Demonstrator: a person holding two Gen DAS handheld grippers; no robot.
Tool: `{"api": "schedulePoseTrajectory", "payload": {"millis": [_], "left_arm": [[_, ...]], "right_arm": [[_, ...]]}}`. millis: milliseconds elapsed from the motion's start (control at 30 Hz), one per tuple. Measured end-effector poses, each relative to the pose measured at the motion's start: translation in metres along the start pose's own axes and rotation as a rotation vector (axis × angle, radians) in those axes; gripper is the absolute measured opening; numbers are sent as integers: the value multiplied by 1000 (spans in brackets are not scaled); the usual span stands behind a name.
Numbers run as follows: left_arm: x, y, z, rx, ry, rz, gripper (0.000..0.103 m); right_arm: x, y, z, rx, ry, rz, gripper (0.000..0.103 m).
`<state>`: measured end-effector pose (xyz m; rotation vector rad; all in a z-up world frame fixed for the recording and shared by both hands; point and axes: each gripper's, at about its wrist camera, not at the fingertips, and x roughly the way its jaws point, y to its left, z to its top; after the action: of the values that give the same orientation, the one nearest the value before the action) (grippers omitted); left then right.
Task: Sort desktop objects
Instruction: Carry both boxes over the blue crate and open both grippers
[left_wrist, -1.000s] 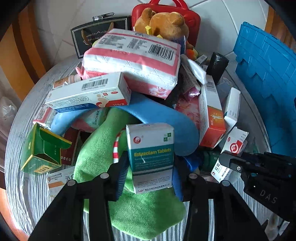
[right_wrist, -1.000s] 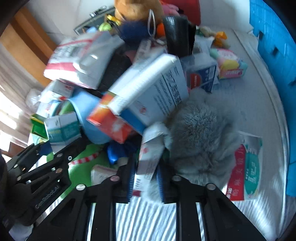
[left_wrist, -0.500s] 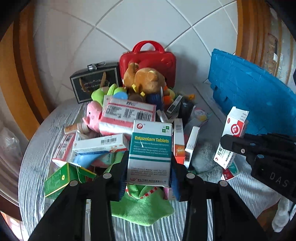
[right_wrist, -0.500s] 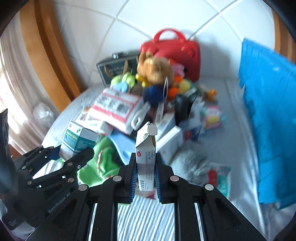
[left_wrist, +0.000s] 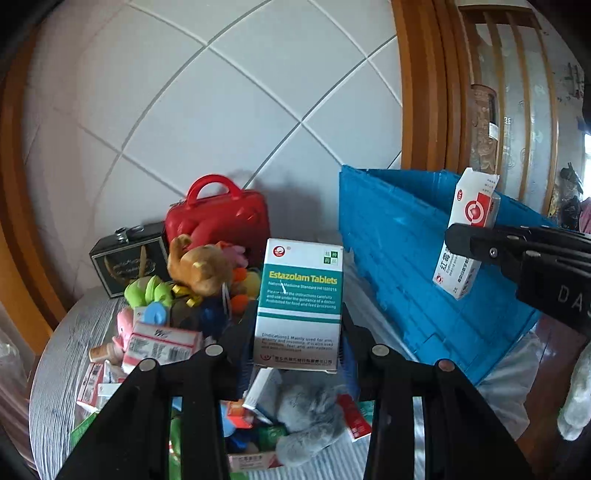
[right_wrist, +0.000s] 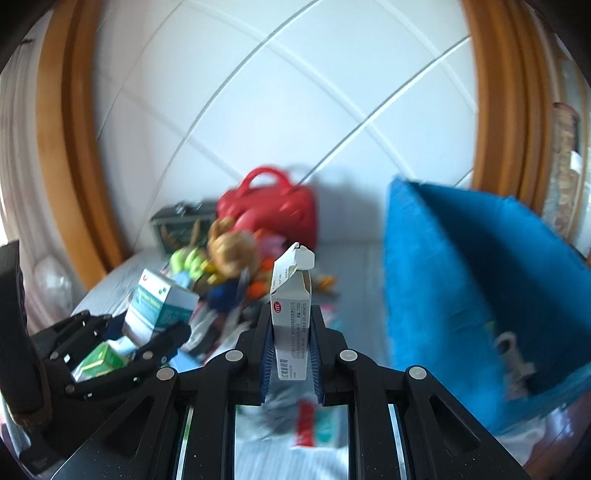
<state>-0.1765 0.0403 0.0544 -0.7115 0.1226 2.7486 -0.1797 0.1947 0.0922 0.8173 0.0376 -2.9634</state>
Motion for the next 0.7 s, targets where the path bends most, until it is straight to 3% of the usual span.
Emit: {"api": "schedulePoseTrajectory", "payload": {"millis": [200,333,567,700], "left_arm": [[12,-102,53,22,-71,-25,38],[33,-183,89,40,-73,-39,38],[100,-298,103,105,70,-47,38],[124,-330,103,121,134,-48,38]], "right_arm": [[-20,-104,28,-42,-46,-80,17],[-18,-187,35,-78,-8,-158,17],[10,-290,10,-88,145,-236,17],[21,-325,-6,-81,198,-234,17]]}}
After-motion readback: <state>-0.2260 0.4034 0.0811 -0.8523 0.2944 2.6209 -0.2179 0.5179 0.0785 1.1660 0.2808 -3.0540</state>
